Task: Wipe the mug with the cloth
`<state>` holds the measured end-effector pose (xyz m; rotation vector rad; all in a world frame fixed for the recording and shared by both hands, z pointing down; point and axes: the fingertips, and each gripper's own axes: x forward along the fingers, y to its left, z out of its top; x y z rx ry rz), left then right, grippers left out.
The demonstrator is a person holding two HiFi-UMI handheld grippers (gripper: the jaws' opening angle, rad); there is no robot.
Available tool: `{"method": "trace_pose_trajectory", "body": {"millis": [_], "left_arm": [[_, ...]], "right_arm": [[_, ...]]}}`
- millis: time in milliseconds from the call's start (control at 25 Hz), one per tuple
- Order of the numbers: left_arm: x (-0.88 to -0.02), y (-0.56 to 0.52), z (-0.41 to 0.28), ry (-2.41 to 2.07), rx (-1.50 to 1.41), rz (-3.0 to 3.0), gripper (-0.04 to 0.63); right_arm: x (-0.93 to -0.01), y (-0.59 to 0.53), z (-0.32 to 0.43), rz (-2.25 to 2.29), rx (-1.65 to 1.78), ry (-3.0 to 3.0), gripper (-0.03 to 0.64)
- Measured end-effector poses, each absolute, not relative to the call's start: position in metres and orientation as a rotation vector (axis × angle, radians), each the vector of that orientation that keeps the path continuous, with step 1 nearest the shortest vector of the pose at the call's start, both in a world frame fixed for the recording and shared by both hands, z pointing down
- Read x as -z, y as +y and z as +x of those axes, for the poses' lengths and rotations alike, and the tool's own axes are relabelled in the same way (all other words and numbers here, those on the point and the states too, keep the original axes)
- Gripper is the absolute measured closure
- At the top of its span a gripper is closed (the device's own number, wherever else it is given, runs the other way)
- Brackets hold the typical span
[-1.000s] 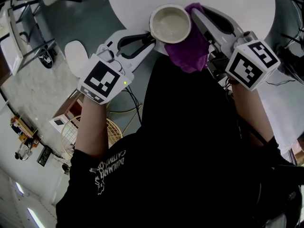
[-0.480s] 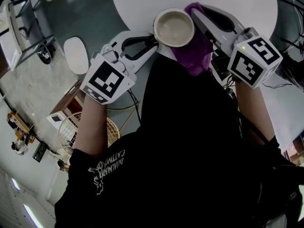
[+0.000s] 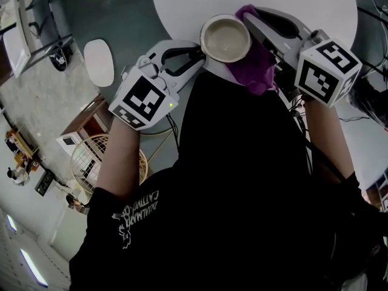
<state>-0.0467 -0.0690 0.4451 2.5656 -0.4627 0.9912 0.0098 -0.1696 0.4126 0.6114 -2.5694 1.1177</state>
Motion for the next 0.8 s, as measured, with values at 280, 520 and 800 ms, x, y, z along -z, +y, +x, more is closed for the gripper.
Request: {"method": "trace_pose_trajectory", "body": {"millis": [280, 520, 800], "left_arm": [[-0.45, -0.071, -0.054, -0.443, -1.036, 2.544, 0.529], [-0.445, -0.071, -0.048, -0.459, -1.062, 2.543, 0.529], [-0.439, -0.068, -0.052, -0.443, -1.03, 2.56, 0.529]], "right_arm": [[-0.414, -0.173, -0.003, 0.472, -1.086, -2.536, 0.581], [-0.411, -0.174, -0.004, 0.402, -1.231, -2.413, 0.581], [-0.411, -0.169, -0.012, 0.352, -1.173, -2.278, 0.583]]}}
